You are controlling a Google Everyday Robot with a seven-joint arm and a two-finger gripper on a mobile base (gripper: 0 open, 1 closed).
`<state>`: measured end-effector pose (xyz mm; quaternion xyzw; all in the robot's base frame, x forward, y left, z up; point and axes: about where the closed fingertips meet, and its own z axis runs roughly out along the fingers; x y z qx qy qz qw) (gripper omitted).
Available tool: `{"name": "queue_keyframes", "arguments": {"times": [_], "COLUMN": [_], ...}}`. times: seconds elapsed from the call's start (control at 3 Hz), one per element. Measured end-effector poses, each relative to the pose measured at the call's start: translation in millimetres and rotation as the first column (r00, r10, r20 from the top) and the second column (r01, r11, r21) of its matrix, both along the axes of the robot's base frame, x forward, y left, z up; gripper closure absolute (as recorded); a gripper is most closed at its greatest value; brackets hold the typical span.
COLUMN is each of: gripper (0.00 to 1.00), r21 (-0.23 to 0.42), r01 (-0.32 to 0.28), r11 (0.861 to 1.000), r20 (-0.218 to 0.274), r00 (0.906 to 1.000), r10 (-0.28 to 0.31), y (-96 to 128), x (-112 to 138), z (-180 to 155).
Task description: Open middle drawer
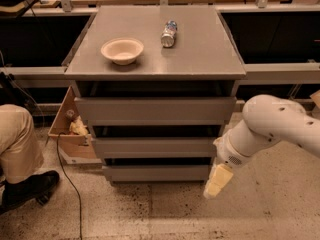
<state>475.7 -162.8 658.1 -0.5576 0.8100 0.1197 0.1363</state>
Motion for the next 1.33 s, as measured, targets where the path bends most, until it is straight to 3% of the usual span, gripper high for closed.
{"name": "queue_keyframes", "arguments": {"times": [0.33, 0.67, 1.33], "gripper": [0.00, 0.00, 0.00], "r21": [0.050, 0.132, 0.224], "r01": [0.020, 0.023, 0.029], "r11": [0.999, 0.991, 0.974], "r20": [-0.043, -0.050, -0.032], "r00": [0.9989, 0.9986, 0.9992], "r10": [-0.017, -0.017, -0.023], "y": [11, 34, 71], "x": [9, 36, 89], "z": [-40, -96, -155]}}
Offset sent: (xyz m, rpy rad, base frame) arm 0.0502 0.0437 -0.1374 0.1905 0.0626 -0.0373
